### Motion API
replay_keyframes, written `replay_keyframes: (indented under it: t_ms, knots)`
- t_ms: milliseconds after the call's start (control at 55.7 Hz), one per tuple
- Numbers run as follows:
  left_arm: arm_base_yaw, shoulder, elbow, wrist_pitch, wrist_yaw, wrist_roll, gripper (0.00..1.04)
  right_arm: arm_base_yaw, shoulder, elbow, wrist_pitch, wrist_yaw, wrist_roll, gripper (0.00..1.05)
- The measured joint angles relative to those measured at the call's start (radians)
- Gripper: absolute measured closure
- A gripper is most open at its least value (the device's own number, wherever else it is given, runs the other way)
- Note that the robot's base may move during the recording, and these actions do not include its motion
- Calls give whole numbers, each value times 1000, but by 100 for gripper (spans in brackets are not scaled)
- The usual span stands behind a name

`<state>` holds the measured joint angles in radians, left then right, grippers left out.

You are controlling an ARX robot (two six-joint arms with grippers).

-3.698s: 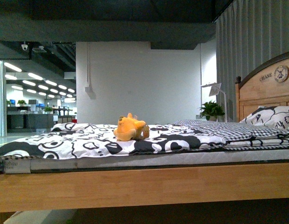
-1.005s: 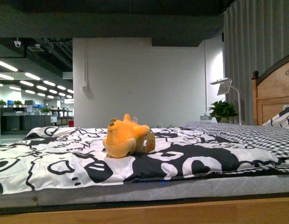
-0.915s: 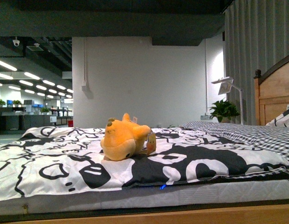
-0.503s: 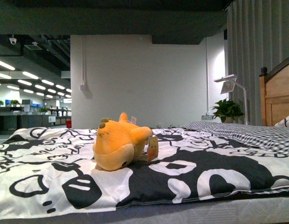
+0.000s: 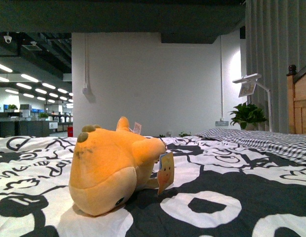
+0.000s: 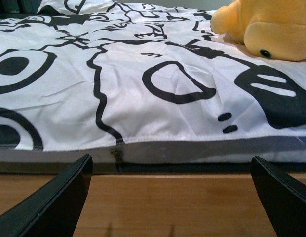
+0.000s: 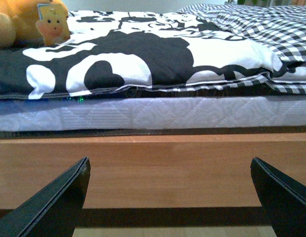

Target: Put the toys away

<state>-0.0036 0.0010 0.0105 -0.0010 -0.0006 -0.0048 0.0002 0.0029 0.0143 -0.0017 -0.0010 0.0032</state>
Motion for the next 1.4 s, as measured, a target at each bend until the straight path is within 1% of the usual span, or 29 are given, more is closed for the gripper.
replay_keyframes:
  t_ms: [1400]
  knots:
    - [0,2,0,-2,-2,1,6,0,1,0,0,0,0,7]
